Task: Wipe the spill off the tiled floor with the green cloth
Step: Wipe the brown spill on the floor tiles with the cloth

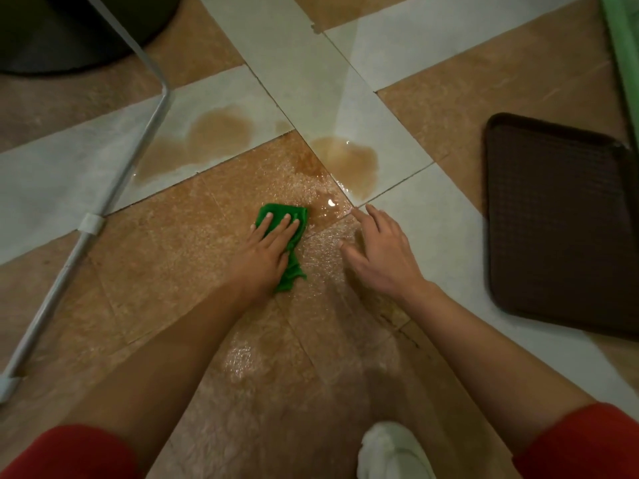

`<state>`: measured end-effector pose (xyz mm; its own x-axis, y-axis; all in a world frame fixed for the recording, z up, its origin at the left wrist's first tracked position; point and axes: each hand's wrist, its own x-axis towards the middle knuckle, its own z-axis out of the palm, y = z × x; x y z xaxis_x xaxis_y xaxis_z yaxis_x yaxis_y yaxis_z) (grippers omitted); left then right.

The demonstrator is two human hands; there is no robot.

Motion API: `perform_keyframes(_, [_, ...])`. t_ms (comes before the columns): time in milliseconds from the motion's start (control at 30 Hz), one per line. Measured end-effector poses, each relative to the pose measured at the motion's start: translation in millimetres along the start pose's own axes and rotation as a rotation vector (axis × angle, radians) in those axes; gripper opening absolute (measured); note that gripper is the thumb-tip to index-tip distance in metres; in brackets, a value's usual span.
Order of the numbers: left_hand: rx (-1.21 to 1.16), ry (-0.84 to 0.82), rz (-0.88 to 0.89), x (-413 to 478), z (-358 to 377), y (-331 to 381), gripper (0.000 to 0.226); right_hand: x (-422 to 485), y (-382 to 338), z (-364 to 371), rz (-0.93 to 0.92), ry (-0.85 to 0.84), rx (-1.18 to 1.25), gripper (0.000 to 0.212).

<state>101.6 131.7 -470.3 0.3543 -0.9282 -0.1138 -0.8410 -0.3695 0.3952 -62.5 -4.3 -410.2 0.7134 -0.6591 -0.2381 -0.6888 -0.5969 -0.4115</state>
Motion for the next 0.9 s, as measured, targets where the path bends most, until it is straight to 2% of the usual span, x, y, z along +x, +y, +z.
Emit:
perform_keyframes(233, [-0.013, 0.059, -0.185, 29.6, 2.8, 17.5, 0.053, 15.7, 5.3, 10.0, 0.006, -0.050, -0.083, 0.069])
perform_keyframes(367, [-0.020, 0.063, -0.013, 18.4, 14.4, 22.8, 0.053, 26.4, 9.2, 7.7, 0.045, 0.003, -0.070, 0.068])
perform_keyframes(433, [-0.024, 0.055, 0.012, 14.3, 12.9, 12.0, 0.054, 26.8, 14.3, 6.4, 0.063, 0.042, -0.069, 0.065])
perform_keyframes(667, [-0.015, 0.094, -0.188, 53.1, 8.8, 19.8, 0.053, 29.5, 18.4, 12.8, 0.078, 0.118, -0.086, 0.060])
perform_keyframes(900, [0.006, -0.001, 0.099, 32.0, 17.6, 9.6, 0.058, 42.8, 29.8, 10.9, 0.072, 0.102, -0.108, 0.062])
